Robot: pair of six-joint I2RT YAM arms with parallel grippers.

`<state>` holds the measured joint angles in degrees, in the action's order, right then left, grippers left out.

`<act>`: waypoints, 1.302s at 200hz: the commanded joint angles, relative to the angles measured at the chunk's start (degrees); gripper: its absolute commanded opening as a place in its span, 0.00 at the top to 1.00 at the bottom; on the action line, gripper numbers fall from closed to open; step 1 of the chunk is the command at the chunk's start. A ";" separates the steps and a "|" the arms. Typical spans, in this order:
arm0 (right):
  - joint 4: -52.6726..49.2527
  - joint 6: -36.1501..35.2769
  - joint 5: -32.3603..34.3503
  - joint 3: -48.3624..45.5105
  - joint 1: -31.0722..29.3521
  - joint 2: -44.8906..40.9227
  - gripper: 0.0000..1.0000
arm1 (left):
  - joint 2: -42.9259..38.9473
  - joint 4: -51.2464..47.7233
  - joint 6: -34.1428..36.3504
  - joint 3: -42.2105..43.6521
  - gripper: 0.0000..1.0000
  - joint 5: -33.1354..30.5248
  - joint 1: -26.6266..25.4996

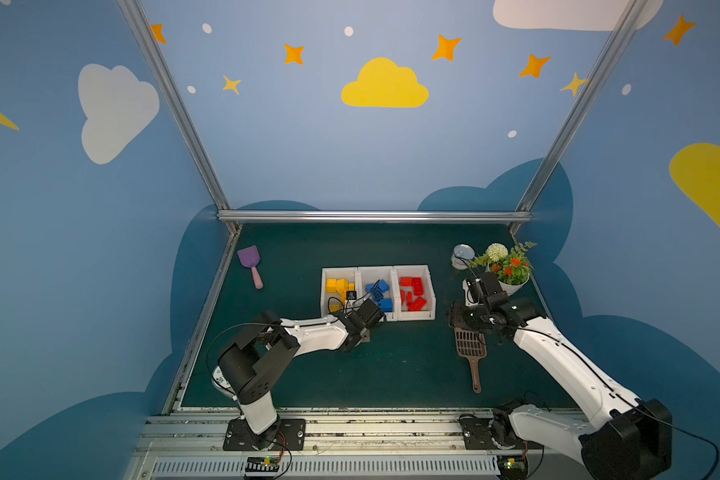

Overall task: Sort the legos into containers by color
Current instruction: 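Lower the left gripper beside the bin wall onto the small blue brick, then close the left gripper on the blue brick and lift it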

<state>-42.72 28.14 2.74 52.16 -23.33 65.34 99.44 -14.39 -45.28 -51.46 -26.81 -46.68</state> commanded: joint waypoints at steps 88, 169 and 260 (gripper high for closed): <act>-0.09 1.08 0.16 -1.75 0.39 -2.15 0.36 | -10.72 -6.63 -1.63 6.51 0.61 2.35 -5.93; 0.18 1.13 -0.50 -2.13 0.40 -1.85 0.37 | -12.53 -3.72 2.15 6.76 0.40 5.06 0.81; 0.51 2.26 -0.19 -3.24 0.41 -3.38 0.37 | -4.92 -0.86 11.67 1.94 0.32 10.87 4.82</act>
<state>-42.54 29.58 2.42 50.00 -23.07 63.31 92.99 -15.94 -36.71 -47.72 -17.39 -42.92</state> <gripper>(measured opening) 0.634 0.678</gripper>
